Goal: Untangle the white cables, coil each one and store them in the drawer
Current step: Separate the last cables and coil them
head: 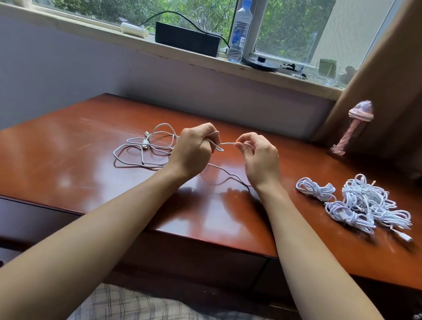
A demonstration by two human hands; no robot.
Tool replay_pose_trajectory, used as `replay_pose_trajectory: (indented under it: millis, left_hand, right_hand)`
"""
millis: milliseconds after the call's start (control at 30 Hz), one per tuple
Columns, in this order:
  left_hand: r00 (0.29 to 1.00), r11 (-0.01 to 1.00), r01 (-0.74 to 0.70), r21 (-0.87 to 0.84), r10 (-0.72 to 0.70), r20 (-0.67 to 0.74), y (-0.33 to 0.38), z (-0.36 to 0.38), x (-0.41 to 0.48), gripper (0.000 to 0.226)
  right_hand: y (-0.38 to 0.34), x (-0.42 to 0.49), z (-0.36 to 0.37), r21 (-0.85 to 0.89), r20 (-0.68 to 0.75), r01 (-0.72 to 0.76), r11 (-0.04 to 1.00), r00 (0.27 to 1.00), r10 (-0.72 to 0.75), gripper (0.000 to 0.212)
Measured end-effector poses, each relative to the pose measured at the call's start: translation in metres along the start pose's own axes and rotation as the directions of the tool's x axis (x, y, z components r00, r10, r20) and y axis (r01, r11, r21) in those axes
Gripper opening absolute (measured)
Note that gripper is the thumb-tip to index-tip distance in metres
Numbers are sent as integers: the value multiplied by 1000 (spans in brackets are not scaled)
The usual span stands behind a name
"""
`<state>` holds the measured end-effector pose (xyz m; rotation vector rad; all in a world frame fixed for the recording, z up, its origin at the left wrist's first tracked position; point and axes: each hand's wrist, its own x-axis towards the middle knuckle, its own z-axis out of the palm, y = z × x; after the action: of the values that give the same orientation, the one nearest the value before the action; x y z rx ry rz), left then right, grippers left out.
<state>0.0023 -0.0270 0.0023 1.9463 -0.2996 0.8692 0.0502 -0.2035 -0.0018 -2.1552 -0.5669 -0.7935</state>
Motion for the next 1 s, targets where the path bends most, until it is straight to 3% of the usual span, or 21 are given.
replay_pose_trajectory:
  millis: [67,133,267,333,467,633,800,933,1000]
  left_hand:
    - [999,999,46,-23,-45,19,0,0,1,30]
    - [983,970,179,-164,-167,81,6,1,2,34]
    - [859,742,509,-436,-400,320,18,1,4,50]
    - [842,662,536,-524,-376,387,22,-1,4,50]
    - [851,515,517,-684,-399,342,20,-6,10,51]
    - [846,489,482,-727,-476,240,14,-8,14,50]
    - [861,624,424,-656,-503,78,9,-7,15,48]
    - [905,700,401,-590,-404,135,4,-2,14,49]
    - [911,675,400,-620,-369,186,3,0,13,41]
  right_hand:
    - [2,1,-2,-62,-2,-13,998,1000,13,5]
    - [2,1,-3,-131,27,-7,991,1000,11,7]
    - [-5,-1,-3,-302,110,44,952,994,-11,15]
    - [-6,-1,-2,-298,164,107,949,985,-59,17]
    - [-6,-3,3,-193,282,240,951,942,-181,13]
    - [-12,-5,7,-55,277,270,961,929,-246,13]
    - [-16,-6,3,140,202,163,977,961,-189,18]
    - [-28,-13,1,266,272,86,960,949,-160,19]
    - [-29,-15,2,286,332,49,957,932,-147,19]
